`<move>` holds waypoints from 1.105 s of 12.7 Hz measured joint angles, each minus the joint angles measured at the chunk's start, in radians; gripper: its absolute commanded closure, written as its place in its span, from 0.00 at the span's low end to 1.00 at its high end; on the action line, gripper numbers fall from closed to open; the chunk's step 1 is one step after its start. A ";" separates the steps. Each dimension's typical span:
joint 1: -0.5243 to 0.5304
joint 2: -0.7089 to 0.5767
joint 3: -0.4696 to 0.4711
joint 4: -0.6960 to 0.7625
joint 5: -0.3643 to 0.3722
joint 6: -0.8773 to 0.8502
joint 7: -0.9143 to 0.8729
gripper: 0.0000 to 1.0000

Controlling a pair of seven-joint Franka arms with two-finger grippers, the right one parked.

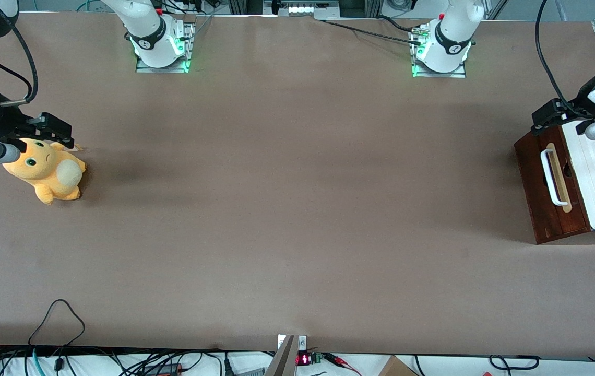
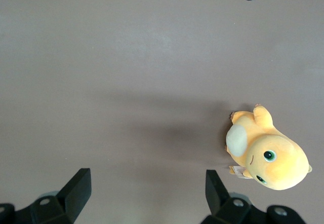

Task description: Open lower drawer with left arm only

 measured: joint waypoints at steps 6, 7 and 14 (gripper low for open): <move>-0.003 0.000 -0.001 0.001 0.000 -0.007 0.001 0.00; -0.003 0.000 -0.001 0.000 0.000 -0.012 0.001 0.00; -0.003 0.020 0.001 -0.008 0.004 -0.038 0.000 0.03</move>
